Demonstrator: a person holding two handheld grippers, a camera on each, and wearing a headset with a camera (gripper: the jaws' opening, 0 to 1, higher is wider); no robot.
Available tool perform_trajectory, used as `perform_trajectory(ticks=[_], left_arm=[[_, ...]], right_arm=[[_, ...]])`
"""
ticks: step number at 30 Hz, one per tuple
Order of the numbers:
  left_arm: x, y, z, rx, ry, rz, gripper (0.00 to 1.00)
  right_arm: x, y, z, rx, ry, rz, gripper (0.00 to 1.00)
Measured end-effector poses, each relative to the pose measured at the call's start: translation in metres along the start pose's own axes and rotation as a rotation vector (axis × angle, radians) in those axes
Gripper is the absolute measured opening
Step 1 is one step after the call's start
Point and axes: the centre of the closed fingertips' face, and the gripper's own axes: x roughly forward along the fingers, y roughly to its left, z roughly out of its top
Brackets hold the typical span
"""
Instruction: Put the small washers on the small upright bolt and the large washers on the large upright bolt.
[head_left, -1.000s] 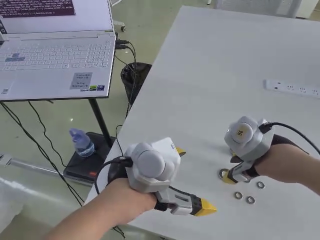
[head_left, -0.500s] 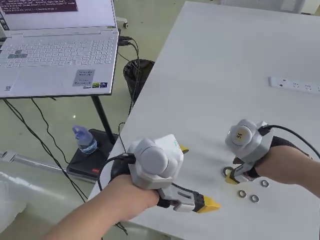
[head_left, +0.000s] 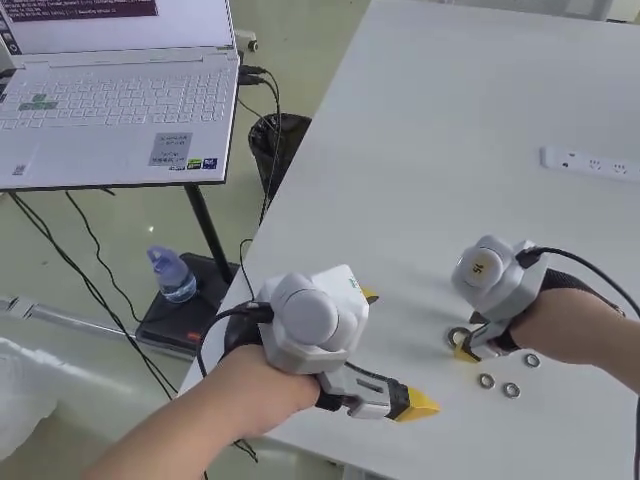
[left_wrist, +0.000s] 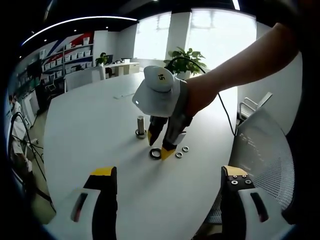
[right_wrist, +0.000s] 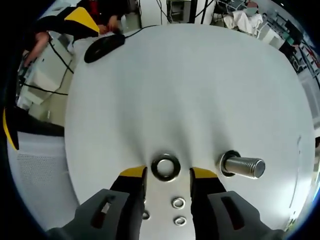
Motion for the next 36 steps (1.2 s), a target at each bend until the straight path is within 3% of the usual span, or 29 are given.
perform_trajectory(ticks=[5,36], left_arm=[[-0.0002,-0.0013,-0.0030,0.009,0.009,-0.003,0.85],[-0.0012,0.0007,-0.0003,0.006,0.002,0.008,0.84]], right_arm=[[0.0010,0.0016,0.0007,-0.025,0.008,-0.014,0.36],[0.0019,0.0046,0.0029,0.017,0.034,-0.024,0.29]])
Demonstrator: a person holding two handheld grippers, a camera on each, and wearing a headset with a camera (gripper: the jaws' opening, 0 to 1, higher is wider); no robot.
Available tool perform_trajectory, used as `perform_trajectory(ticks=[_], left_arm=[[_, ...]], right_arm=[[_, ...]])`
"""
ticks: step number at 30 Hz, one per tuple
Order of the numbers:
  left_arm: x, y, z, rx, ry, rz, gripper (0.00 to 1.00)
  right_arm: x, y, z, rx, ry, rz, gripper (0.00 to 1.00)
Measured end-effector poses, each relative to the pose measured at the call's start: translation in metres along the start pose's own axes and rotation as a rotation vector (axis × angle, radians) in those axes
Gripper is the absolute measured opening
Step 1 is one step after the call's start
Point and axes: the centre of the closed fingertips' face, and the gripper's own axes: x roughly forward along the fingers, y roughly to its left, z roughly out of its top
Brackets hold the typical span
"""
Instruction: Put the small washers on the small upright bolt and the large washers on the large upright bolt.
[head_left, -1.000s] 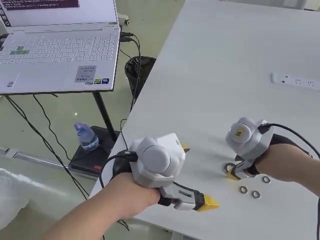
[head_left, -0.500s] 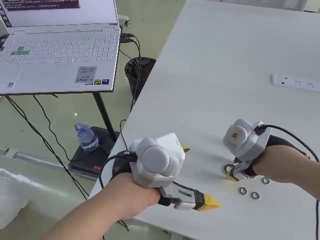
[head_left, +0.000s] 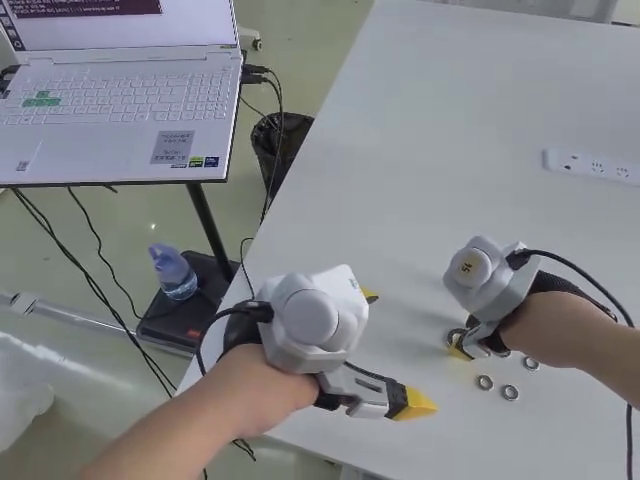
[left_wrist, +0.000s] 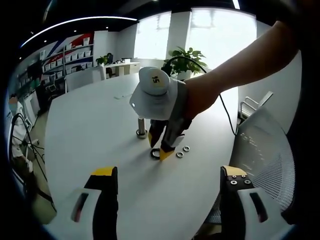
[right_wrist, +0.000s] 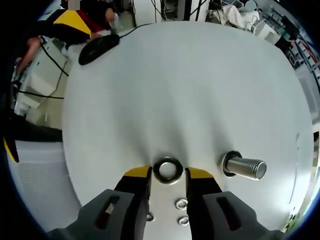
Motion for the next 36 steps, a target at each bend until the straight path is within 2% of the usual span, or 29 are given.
perform_trajectory(ticks=[3,8,14,19,24,27,31,36], left_arm=[[-0.0003,0.0000,-0.0004,-0.004,0.000,0.002,0.84],[-0.0009,-0.0005,-0.0020,-0.008,0.001,0.001,0.84],[0.0000,-0.0010,-0.0026,-0.009,0.005,-0.001,0.83],[-0.0006,-0.0004,-0.0019,-0.008,0.003,-0.001,0.82],[-0.0024,0.0014,-0.0015,-0.009,0.004,0.005,0.82],[-0.0023,0.0011,-0.0010,-0.009,0.002,0.006,0.82],[-0.0010,0.0001,-0.0009,-0.006,0.004,0.005,0.82],[-0.0011,-0.0004,0.0015,0.002,0.006,0.006,0.82]], right_arm=[[0.0002,0.0035,0.0001,-0.027,0.013,-0.004,0.25],[0.0000,0.0006,-0.0010,-0.022,0.005,0.011,0.25],[0.0000,0.0007,-0.0017,-0.060,0.017,0.027,0.24],[0.0000,-0.0013,-0.0025,-0.054,-0.001,0.042,0.23],[-0.0015,-0.0023,-0.0013,0.000,-0.048,0.064,0.22],[-0.0017,-0.0006,-0.0015,-0.017,-0.062,0.063,0.21],[-0.0006,0.0010,0.0004,-0.056,-0.035,0.031,0.21],[-0.0006,-0.0007,0.0006,-0.055,-0.021,0.034,0.21]])
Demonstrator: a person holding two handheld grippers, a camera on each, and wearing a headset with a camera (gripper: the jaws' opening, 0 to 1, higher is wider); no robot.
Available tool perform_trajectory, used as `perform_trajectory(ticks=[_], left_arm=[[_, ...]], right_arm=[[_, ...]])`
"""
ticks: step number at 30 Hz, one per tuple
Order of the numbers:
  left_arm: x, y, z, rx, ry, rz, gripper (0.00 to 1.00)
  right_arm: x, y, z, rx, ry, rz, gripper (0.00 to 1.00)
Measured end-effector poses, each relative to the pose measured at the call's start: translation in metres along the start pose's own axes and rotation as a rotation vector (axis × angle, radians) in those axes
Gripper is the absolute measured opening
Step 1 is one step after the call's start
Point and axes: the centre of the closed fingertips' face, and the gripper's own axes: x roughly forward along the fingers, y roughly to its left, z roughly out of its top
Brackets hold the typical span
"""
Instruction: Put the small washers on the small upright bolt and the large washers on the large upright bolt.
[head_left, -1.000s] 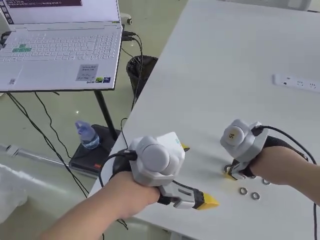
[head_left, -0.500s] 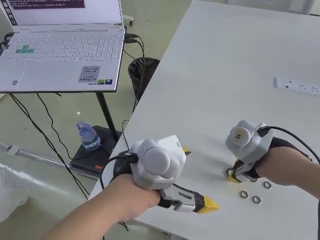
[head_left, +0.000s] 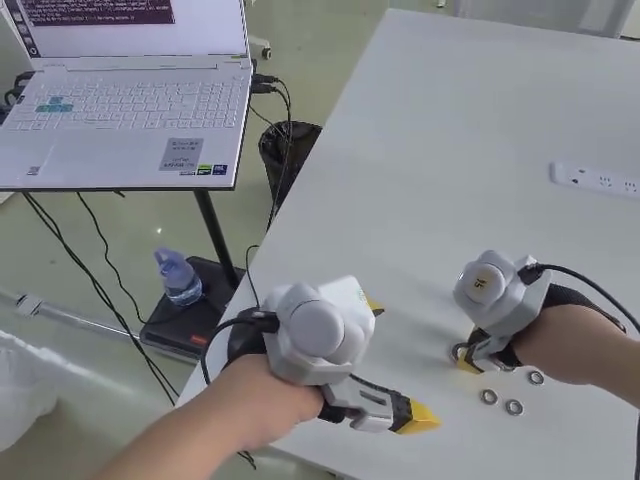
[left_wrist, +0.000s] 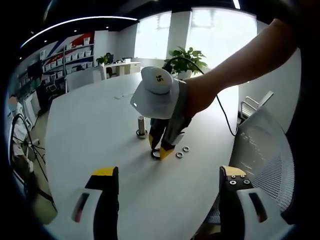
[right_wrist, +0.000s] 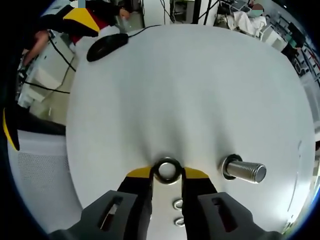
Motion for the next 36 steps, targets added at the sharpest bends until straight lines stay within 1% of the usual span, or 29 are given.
perform_trajectory(ticks=[2,5,9,12,14,17,20,22,26,32,36], left_arm=[[-0.001,0.000,0.002,0.003,-0.005,0.000,0.83],[-0.003,0.000,0.001,0.003,-0.004,0.002,0.83],[-0.003,0.001,-0.001,0.004,0.002,0.002,0.82],[-0.002,0.000,0.000,0.009,0.002,0.000,0.82],[-0.002,0.000,0.000,0.009,0.001,0.000,0.82],[-0.003,-0.001,0.001,0.007,-0.002,0.001,0.82],[-0.003,0.000,0.000,0.007,-0.001,0.002,0.82],[-0.003,0.002,-0.001,0.005,0.003,0.003,0.82],[-0.004,0.005,0.001,-0.002,-0.009,0.008,0.83],[-0.004,0.006,0.002,0.004,-0.009,0.008,0.85],[-0.002,0.004,0.002,0.007,-0.007,0.000,0.86]], right_arm=[[0.000,0.000,-0.001,0.007,0.003,0.002,0.21],[0.001,0.001,0.000,-0.009,0.010,-0.007,0.20],[0.000,-0.002,0.000,0.011,0.002,-0.005,0.21],[-0.004,0.000,0.001,0.025,-0.013,0.000,0.21],[-0.005,0.000,0.000,0.025,-0.007,-0.002,0.21],[-0.011,0.000,-0.001,0.030,-0.010,-0.001,0.21],[-0.018,-0.001,-0.001,0.051,-0.017,0.009,0.21],[-0.022,-0.002,-0.001,0.052,-0.021,0.003,0.21],[-0.029,-0.002,-0.007,0.063,-0.002,0.006,0.21],[-0.045,-0.006,-0.016,0.098,-0.011,0.000,0.21],[-0.055,-0.010,-0.021,0.112,-0.020,-0.004,0.21]])
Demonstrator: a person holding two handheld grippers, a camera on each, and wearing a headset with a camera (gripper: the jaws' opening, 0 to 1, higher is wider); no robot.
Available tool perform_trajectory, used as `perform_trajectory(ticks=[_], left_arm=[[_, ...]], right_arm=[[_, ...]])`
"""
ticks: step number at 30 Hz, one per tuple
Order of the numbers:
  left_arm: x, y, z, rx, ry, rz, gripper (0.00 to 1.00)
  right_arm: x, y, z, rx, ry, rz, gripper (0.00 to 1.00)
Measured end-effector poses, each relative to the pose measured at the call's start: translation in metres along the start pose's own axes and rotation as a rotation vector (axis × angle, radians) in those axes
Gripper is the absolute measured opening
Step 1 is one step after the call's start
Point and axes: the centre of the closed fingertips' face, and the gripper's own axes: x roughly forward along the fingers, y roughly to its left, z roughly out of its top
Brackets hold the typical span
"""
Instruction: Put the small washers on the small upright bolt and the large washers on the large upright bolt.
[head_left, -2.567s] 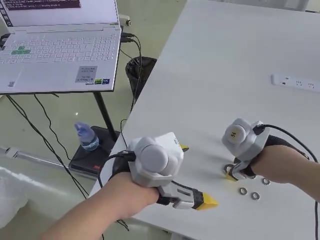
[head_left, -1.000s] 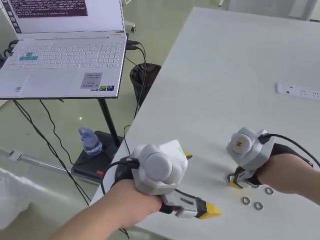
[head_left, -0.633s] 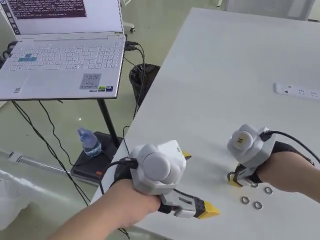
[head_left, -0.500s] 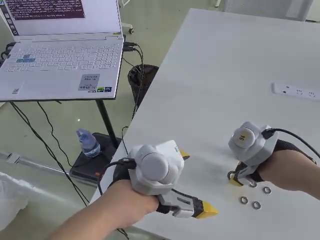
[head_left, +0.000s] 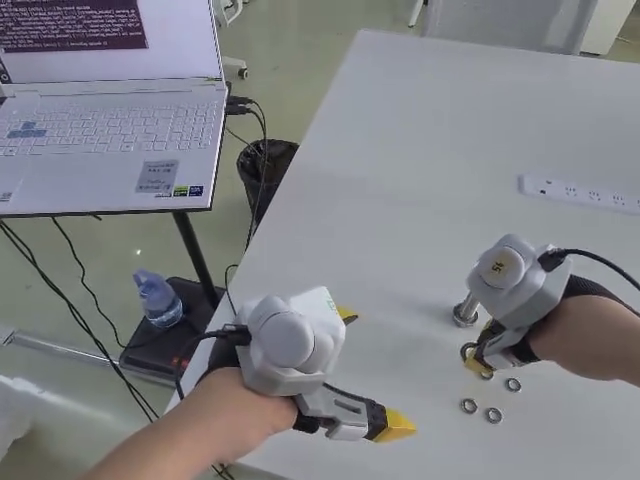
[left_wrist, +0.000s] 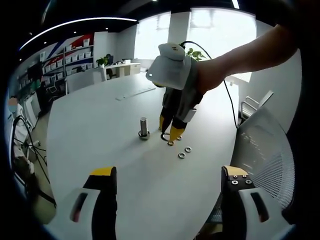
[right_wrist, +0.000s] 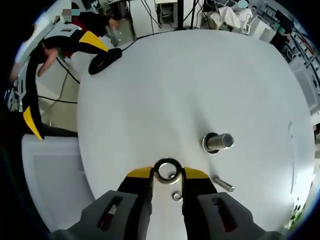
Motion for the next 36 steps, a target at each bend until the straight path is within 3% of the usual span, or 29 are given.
perform_trajectory(ticks=[7,10,20,25,36], left_arm=[[0.002,-0.002,-0.002,-0.003,0.009,-0.011,0.92],[0.003,-0.002,-0.006,-0.014,0.023,-0.011,0.99],[0.004,-0.004,-0.003,-0.016,0.015,-0.016,0.99],[0.004,-0.004,-0.005,-0.016,0.022,-0.018,0.96],[0.006,-0.004,-0.003,-0.010,0.011,-0.022,0.97]], right_arm=[[-0.014,-0.010,-0.010,-0.010,0.010,-0.016,0.21],[-0.018,-0.013,-0.011,-0.003,0.006,-0.019,0.21],[-0.024,-0.021,-0.005,0.011,-0.004,-0.027,0.21],[-0.025,-0.033,0.000,0.003,0.004,-0.038,0.21],[-0.030,-0.031,0.010,0.014,-0.007,-0.054,0.21]])
